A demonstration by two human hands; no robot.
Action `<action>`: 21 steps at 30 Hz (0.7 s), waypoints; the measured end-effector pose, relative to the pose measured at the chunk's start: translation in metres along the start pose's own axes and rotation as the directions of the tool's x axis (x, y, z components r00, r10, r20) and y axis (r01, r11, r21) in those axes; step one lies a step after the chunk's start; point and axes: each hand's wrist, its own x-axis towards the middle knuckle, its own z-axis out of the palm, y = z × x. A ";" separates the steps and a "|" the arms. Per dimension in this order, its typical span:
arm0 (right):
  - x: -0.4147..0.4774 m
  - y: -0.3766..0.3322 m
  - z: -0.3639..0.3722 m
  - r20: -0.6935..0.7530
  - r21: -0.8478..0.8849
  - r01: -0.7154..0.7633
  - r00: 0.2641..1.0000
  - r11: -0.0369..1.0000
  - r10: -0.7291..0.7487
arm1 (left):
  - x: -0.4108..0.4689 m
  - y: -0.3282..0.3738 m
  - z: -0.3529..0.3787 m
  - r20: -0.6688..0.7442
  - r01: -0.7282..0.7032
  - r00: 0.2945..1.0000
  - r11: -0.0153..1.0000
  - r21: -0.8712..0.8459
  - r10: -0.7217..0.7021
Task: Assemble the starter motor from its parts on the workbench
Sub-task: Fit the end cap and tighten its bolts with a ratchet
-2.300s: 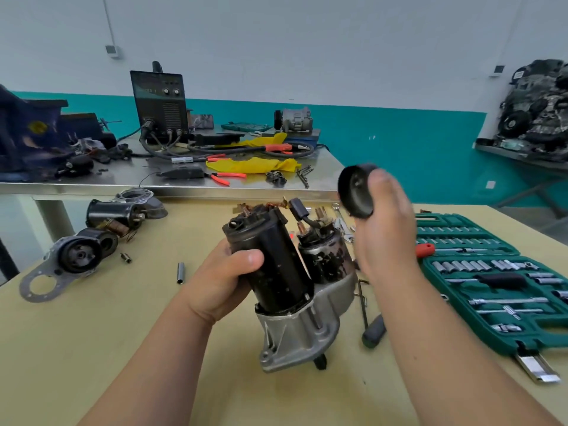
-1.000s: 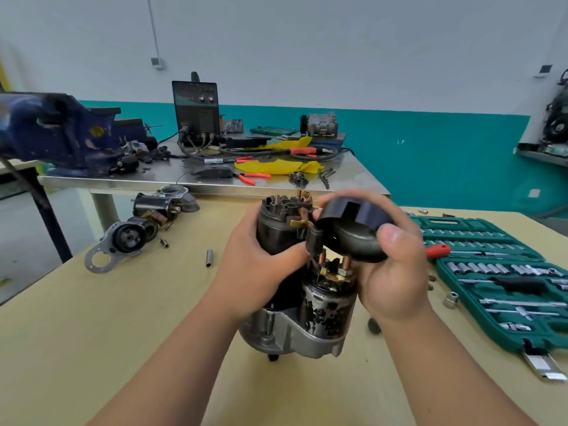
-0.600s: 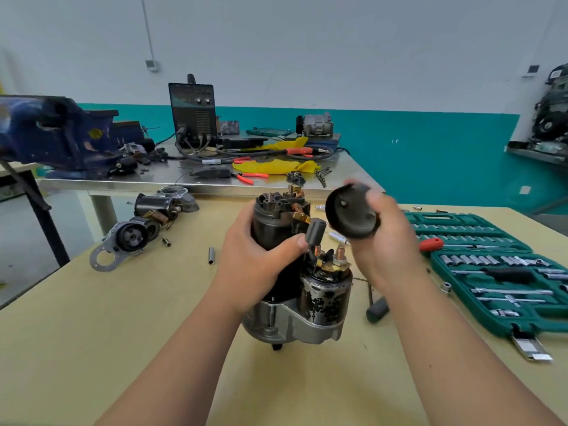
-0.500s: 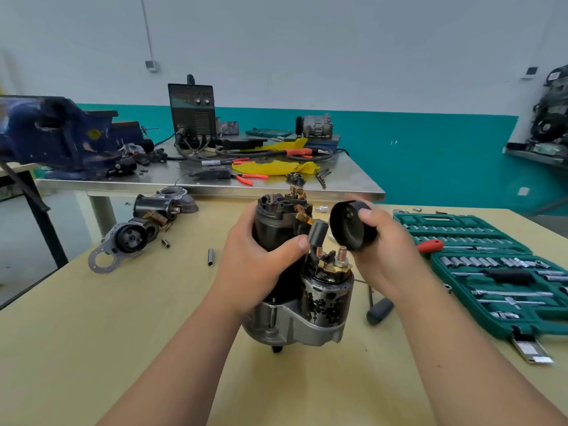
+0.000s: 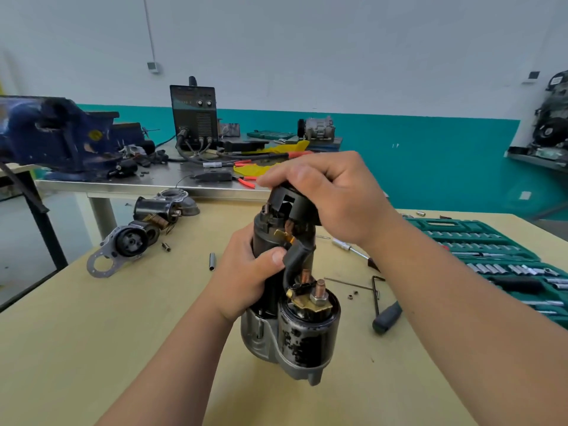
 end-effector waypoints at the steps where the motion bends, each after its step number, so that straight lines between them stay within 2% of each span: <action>1: 0.002 -0.001 -0.001 -0.005 0.005 0.010 1.000 1.000 -0.010 | 0.000 0.001 0.001 0.003 0.010 1.000 1.000 -0.009 -0.010; 6: 0.015 -0.008 -0.007 -0.071 0.054 0.101 0.993 0.993 -0.097 | -0.001 0.002 0.003 0.017 0.058 0.998 0.996 -0.064 -0.057; 9: 0.016 -0.010 -0.006 0.006 0.054 0.134 0.991 0.990 -0.134 | 0.000 0.006 0.005 0.023 0.046 0.999 0.997 -0.069 -0.045; 11: 0.013 -0.008 -0.001 0.070 0.033 0.125 0.989 0.992 -0.127 | 0.000 0.010 0.008 0.039 0.045 0.998 0.997 -0.068 -0.043; 16: 0.010 -0.003 -0.003 0.071 0.104 0.074 0.994 0.992 -0.082 | 0.001 0.013 0.011 0.083 0.082 0.994 0.994 -0.065 -0.077; 21: 0.005 0.002 -0.001 0.107 0.286 0.049 0.991 0.957 -0.082 | 0.001 0.002 0.007 0.111 0.056 0.993 0.992 -0.116 -0.043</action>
